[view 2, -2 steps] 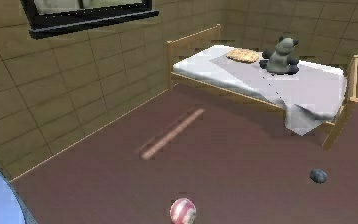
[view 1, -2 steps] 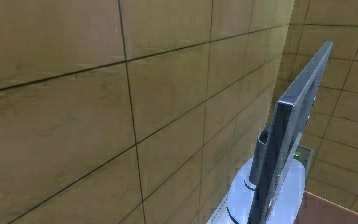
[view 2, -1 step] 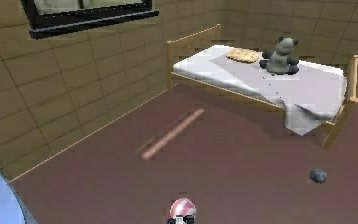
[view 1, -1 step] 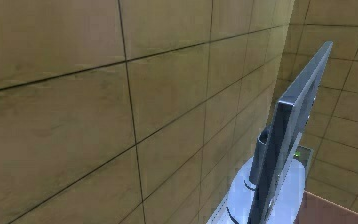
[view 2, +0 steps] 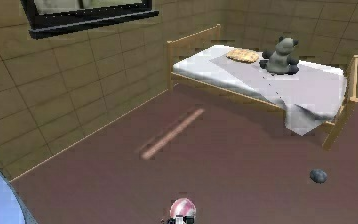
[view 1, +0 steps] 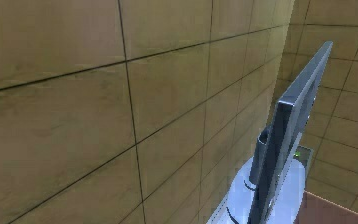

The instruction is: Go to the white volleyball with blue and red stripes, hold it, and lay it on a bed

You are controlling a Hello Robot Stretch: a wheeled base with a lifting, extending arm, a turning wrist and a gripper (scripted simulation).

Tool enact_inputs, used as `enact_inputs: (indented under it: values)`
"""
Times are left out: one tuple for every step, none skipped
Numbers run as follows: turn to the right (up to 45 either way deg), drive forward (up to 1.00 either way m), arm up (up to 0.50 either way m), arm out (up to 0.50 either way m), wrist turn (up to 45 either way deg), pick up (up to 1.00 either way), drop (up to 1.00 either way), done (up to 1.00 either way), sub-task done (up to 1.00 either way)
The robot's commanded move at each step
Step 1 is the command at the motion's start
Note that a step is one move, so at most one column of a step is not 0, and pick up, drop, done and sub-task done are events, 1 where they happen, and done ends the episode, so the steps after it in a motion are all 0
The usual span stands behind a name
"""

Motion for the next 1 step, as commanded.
enact_inputs:
  values:
    - [0.0,0.00,0.00,0.00,45.0,0.00,0.00,0.00,0.00]
